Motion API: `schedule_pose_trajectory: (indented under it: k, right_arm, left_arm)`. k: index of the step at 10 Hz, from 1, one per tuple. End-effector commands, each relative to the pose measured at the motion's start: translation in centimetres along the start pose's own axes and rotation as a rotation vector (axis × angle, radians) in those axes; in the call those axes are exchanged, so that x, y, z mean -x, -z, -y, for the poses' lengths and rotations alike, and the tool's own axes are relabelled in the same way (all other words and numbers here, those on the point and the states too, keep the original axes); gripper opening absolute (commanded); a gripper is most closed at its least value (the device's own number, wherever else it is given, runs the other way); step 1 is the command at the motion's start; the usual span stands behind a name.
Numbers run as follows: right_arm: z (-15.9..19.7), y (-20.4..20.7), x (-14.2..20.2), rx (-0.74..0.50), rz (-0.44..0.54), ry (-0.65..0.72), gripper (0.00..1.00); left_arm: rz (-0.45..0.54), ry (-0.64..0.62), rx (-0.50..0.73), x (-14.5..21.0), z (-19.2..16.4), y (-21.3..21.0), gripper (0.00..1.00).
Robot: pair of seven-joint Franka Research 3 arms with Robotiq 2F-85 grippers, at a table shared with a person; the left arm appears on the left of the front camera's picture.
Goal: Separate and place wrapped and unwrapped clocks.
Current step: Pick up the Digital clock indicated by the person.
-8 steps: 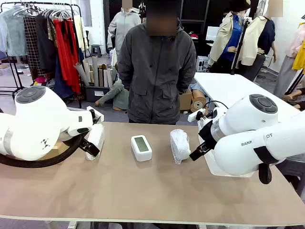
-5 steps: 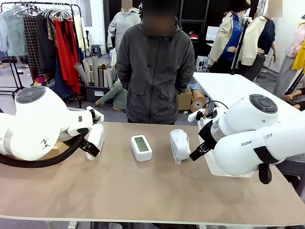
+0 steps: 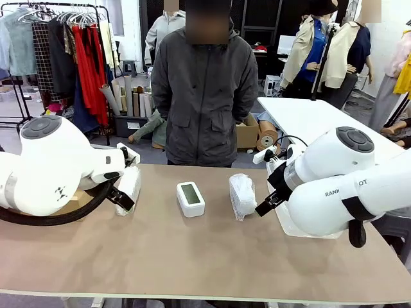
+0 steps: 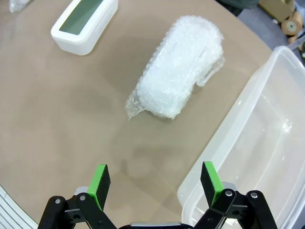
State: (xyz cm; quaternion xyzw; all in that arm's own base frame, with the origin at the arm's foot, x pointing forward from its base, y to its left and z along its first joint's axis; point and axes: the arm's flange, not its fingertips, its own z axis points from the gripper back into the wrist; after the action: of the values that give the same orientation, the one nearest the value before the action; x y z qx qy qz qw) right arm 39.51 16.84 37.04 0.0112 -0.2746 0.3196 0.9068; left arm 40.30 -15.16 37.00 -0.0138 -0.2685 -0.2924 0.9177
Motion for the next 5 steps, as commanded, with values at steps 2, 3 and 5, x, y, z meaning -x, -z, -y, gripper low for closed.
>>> schedule_pose_trajectory:
  k: [2, 3, 5]
  right_arm:
    - [0.01, -0.01, 0.00, 0.000, 0.000, 0.000, 1.00]
    - [0.01, -0.01, 0.00, 0.000, 0.000, 0.000, 1.00]
    - [0.01, -0.01, 0.00, 0.000, 0.000, 0.000, 1.00]
  left_arm:
    - [0.000, 0.000, 0.000, 0.00, 0.00, -0.01, 1.00]
    - [0.000, 0.000, 0.000, 0.00, 0.00, -0.01, 1.00]
    - [0.000, 0.000, 0.000, 0.00, 0.00, -0.01, 1.00]
